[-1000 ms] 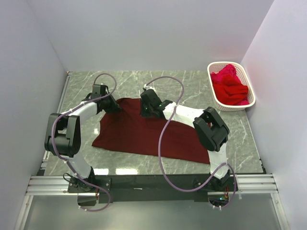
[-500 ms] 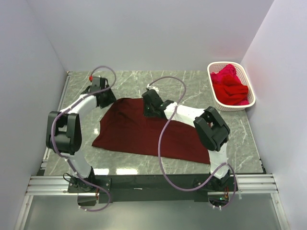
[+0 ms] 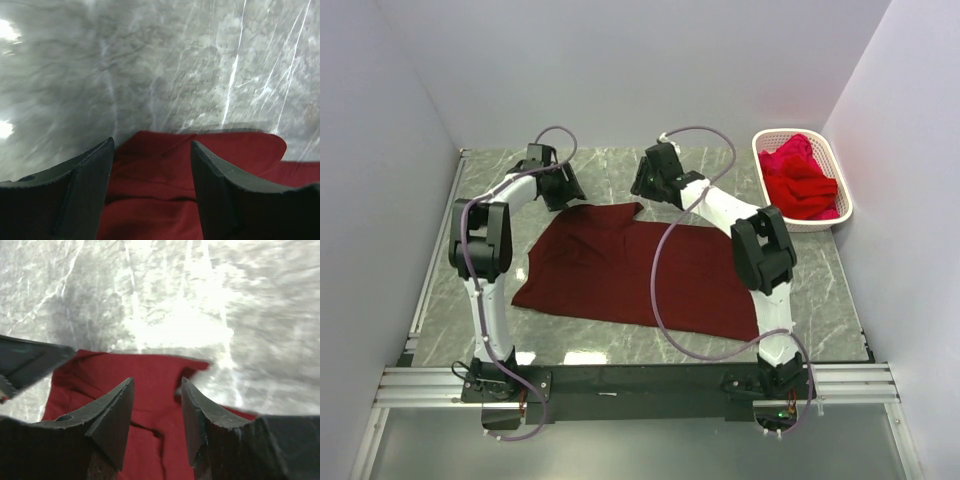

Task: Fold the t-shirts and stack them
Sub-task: Fold the tshirt

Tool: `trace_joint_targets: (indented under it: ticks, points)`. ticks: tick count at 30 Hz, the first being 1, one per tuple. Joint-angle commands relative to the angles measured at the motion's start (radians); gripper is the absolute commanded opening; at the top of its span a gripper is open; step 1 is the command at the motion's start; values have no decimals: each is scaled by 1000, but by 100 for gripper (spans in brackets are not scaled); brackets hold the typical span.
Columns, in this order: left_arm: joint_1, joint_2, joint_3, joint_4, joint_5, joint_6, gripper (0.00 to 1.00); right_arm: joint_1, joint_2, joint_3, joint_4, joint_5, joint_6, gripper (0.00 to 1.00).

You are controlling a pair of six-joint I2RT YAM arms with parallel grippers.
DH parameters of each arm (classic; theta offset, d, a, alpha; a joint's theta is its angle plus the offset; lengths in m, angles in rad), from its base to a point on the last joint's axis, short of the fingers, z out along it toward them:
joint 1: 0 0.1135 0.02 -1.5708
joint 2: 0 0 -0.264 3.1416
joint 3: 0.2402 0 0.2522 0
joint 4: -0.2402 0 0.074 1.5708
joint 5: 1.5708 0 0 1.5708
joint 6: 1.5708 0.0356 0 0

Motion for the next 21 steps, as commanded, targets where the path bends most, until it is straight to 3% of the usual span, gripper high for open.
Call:
trace_joint_targets:
  ticks: [1,9,17,21]
  points:
    - [9,48,91,-9,142,42,68,7,71,92,-83,-38,38,50]
    - [11,91,117,-14,191,81,67,9,103,79,-116,-34,89,51]
    - [9,141,196,-124,84,185,66,10,164,151,-140,-18,107,50]
    - [6,157,230,-135,110,211,66,3,200,193,-157,-23,133,46]
